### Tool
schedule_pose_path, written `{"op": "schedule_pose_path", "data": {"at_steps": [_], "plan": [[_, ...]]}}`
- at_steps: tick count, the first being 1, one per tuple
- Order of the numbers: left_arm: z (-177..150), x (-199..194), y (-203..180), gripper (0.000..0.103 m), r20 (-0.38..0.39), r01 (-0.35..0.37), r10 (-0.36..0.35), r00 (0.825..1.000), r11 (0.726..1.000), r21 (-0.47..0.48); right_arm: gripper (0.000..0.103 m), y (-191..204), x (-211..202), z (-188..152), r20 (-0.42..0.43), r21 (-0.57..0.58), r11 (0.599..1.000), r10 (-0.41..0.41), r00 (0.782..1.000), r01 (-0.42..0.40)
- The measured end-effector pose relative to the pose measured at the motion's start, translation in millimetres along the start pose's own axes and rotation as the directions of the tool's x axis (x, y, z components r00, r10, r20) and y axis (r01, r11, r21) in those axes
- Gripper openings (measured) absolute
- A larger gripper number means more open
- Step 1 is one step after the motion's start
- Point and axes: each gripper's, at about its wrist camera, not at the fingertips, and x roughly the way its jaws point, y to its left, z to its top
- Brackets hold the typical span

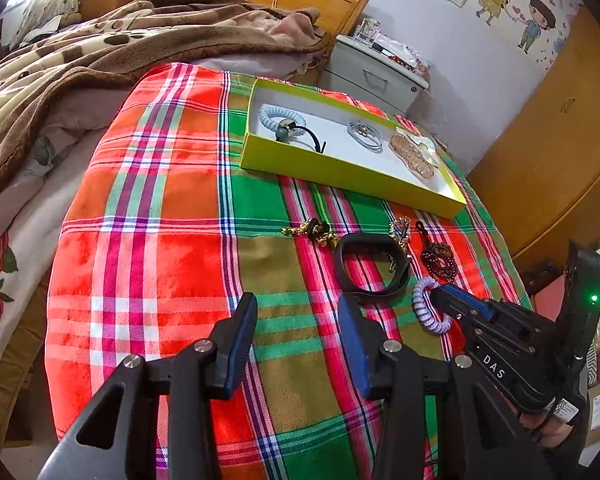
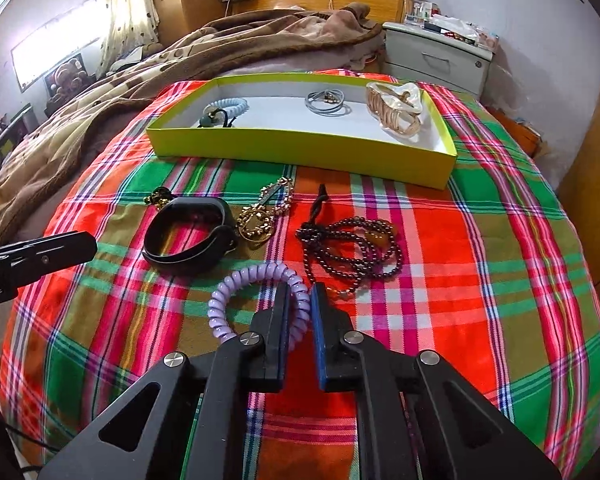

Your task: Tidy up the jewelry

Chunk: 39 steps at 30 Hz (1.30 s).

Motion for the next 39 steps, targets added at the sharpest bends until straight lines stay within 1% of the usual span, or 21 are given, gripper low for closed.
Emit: {"op": "schedule_pose_path", "data": {"at_steps": [4,12,17,19,20,24,27,30,32,33,34,36,37,39], "plan": [[4.7,5.9,-7.6,0.044,-0.009,0.009,-0.009,1.0,1.0,0.014,0.01,-6.2,-2.8,-2.2,0.01,0.017,1.0,0.016,1.0,-0.016],[15.8,23.4,-26.4,0.043,-0.041,0.003,0.0,0.999,0.998,0.057,0.01,-24.7,-16.6,-7.6,0.05,0.068,0.997,0.027,0.998,-0.03],[21.8,37.6,-37.2,0.043,-0.056,-0.031,0.037,0.998,0.995,0.095,0.01,-33.9,-22.7,-10.1,0.065,0.094,0.995,0.025,0.998,-0.031],[22.4,45.0,-41.5,0.043,-0.071,-0.066,0.074,0.995,0.992,0.111,0.01,-36.0,-25.5,-11.0,0.072,0.099,0.994,0.029,0.997,-0.036],[22.3,46.9,-43.9,0.043,-0.066,-0.084,0.092,0.994,0.989,0.124,0.01,-36.9,-26.4,-11.0,0.075,0.1,0.994,0.031,0.997,-0.038],[23.3,50.5,-51.3,0.043,-0.064,-0.116,0.126,0.99,0.982,0.149,0.01,-41.6,-27.6,-10.6,0.083,0.11,0.993,0.033,0.996,-0.043],[20.1,53.8,-60.0,0.043,-0.046,-0.171,0.185,0.982,0.963,0.21,0.01,-43.7,-27.7,-10.3,0.088,0.116,0.992,0.04,0.995,-0.05],[18.4,56.3,-66.0,0.043,-0.031,-0.206,0.22,0.975,0.947,0.248,0.01,-45.9,-27.8,-11.4,0.091,0.12,0.991,0.047,0.995,-0.058],[19.1,57.8,-67.7,0.035,-0.026,-0.22,0.234,0.972,0.94,0.26,0.01,-47.6,-26.7,-11.5,0.09,0.125,0.99,0.05,0.995,-0.061],[19.8,58.3,-68.8,0.032,-0.026,-0.217,0.232,0.972,0.94,0.264,0.01,-48.4,-26.4,-11.7,0.091,0.128,0.99,0.052,0.994,-0.064],[20.3,58.8,-69.9,0.028,-0.026,-0.214,0.229,0.973,0.939,0.268,0.01,-49.6,-26.6,-11.9,0.093,0.13,0.989,0.053,0.994,-0.065],[19.5,59.7,-73.0,0.023,-0.02,-0.212,0.227,0.974,0.935,0.285,0.01,-50.2,-26.9,-11.9,0.095,0.134,0.989,0.056,0.994,-0.069],[19.8,60.2,-73.8,0.019,-0.021,-0.208,0.223,0.975,0.935,0.287,0.01,-50.3,-27.0,-12.1,0.096,0.134,0.989,0.056,0.994,-0.069],[19.4,60.1,-75.2,0.014,-0.02,-0.21,0.226,0.974,0.935,0.287,0.01,-50.3,-27.4,-12.2,0.098,0.135,0.988,0.057,0.994,-0.07]]}}
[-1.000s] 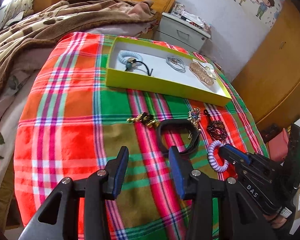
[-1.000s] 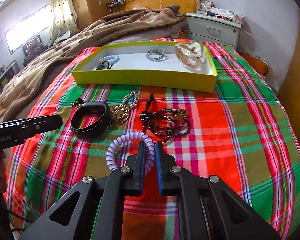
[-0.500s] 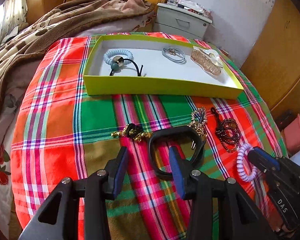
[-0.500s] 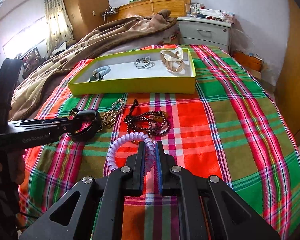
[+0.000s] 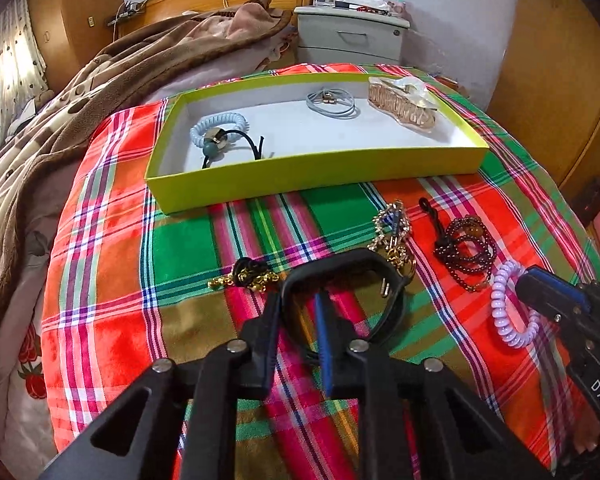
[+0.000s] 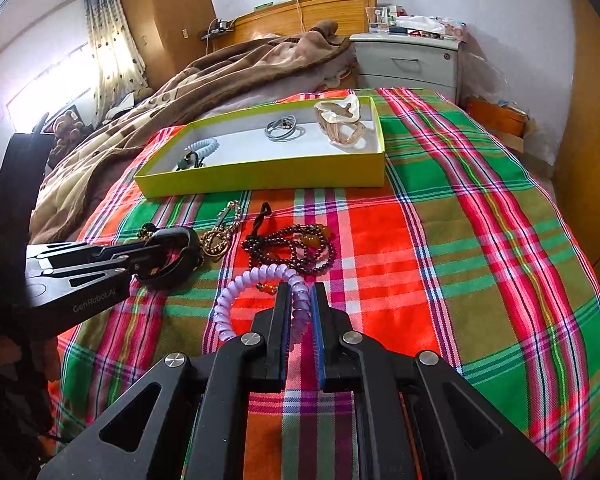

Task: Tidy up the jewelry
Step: 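Grasp and lift the lavender coiled bracelet with the right tool while the left tool reaches the black wristband, then carry the black wristband in the left tool and lavender coil in the right tool into the yellow box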

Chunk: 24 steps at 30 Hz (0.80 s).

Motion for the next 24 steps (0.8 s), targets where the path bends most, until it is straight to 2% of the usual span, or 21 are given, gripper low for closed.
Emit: {"op": "schedule_pose_path", "data": {"at_steps": [1,5,24], "plan": [[-0.4,-0.5,0.4,0.009,-0.001,-0.002,0.002,1.0,1.0,-0.006,0.01,-0.2,-0.6,0.1,0.003,0.001,1.0,0.001,1.0,-0.001],[-2.8,-2.9,1.6,0.007,-0.002,0.01,-0.01,1.0,1.0,-0.024,0.01,-0.8,-2.1,0.0,0.007,0.002,1.0,0.0,1.0,0.0],[-5.4,-34.1,10.9,0.006,0.065,0.028,-0.024,0.998,0.998,-0.062,0.01,1.7,-15.1,8.9,0.051,-0.001,1.0,-0.014,0.999,0.014]]}}
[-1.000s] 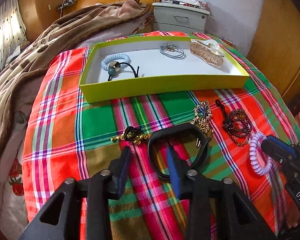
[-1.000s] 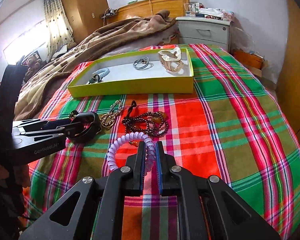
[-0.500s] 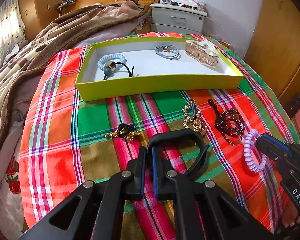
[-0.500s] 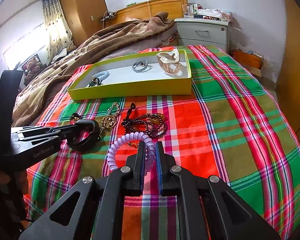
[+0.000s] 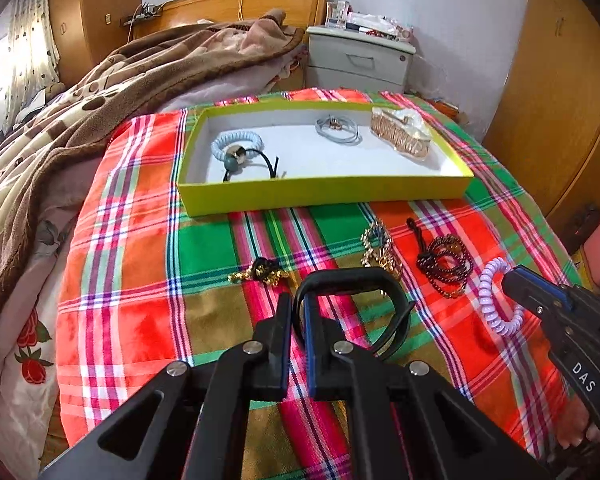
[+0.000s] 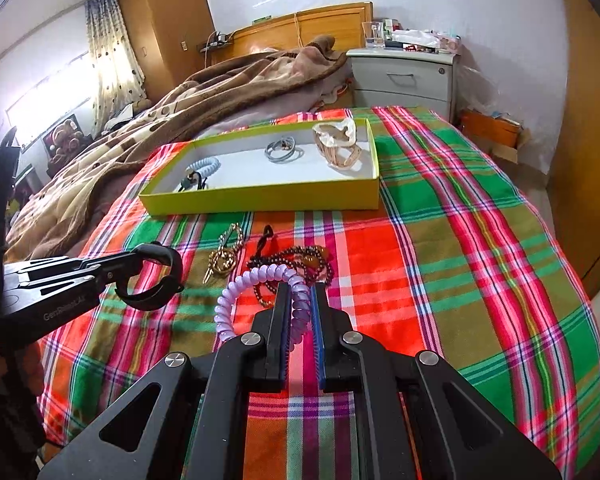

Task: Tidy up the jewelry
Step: 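Carry the black wristband in the left tool and lavender coil in the right tool into the yellow box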

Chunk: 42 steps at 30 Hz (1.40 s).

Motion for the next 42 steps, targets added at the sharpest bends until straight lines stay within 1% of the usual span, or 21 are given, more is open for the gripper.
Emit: {"op": "schedule_pose_path", "data": {"at_steps": [10,14,18,22,26,29,33,35,38,42], "plan": [[11.2,-17.6,11.8,0.006,0.044,-0.001,0.002,0.999,1.0,-0.02,0.01,5.0,-6.7,17.8,0.039,-0.02,1.0,0.008,0.999,-0.007],[19.5,-22.6,19.1,0.006,0.062,0.019,-0.016,0.998,0.999,-0.037,0.01,6.0,-5.1,31.0,0.054,-0.024,1.0,0.011,0.998,-0.01],[30.3,-23.1,26.0,0.006,0.074,0.015,-0.012,0.997,0.999,-0.041,0.01,7.5,0.0,44.9,0.059,-0.028,0.999,0.018,0.998,-0.016],[42.0,-21.4,33.0,0.006,0.083,0.028,-0.024,0.996,0.998,-0.053,0.01,8.8,10.2,59.2,0.057,-0.029,0.999,0.022,0.998,-0.02],[58.3,-15.5,41.7,0.006,0.093,0.018,-0.012,0.996,0.998,-0.065,0.01,9.7,24.1,72.1,0.048,-0.036,0.999,0.015,0.999,-0.013],[70.6,-8.3,48.7,0.006,0.091,0.028,-0.021,0.996,0.997,-0.077,0.01,10.9,36.3,80.8,0.039,-0.034,0.999,0.013,0.999,-0.012],[88.4,5.8,57.5,0.006,0.086,0.023,-0.015,0.996,0.995,-0.096,0.01,14.9,52.7,90.2,0.025,-0.044,0.999,0.013,1.0,-0.012],[97.0,12.2,59.1,0.006,0.089,0.034,-0.025,0.996,0.994,-0.102,0.01,15.6,62.2,95.5,0.015,-0.044,0.999,0.013,1.0,-0.013],[109.7,27.1,61.2,0.006,0.074,0.022,-0.014,0.997,0.994,-0.11,0.01,16.7,74.2,100.8,0.004,-0.045,0.999,0.012,1.0,-0.012],[121.8,44.0,61.8,0.006,0.057,0.023,-0.017,0.998,0.994,-0.109,0.01,13.7,91.5,107.9,-0.018,-0.038,0.999,0.006,1.0,-0.006]]}}
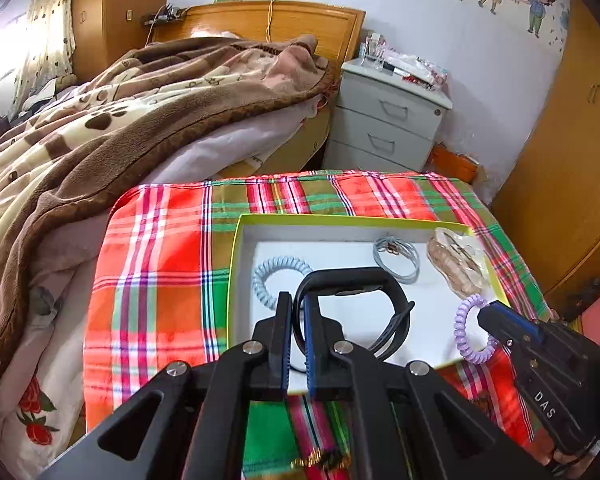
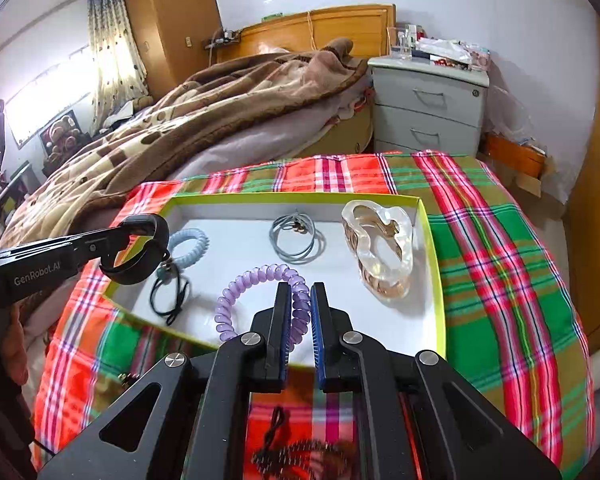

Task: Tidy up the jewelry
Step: 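Carry the black wristband in the left tool and lavender coil in the right tool into the yellow box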

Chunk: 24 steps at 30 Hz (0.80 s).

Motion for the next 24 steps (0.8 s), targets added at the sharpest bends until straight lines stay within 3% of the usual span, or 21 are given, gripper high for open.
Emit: {"op": "schedule_pose_path", "data": {"at_steps": [24], "plan": [[37.7,90.2,-4.4,0.006,-0.103,0.0,0.0,0.995,1.0,0.002,0.01,-0.8,55.9,13.1,-0.075,-0.023,0.999,-0.04,0.996,0.039]]}}
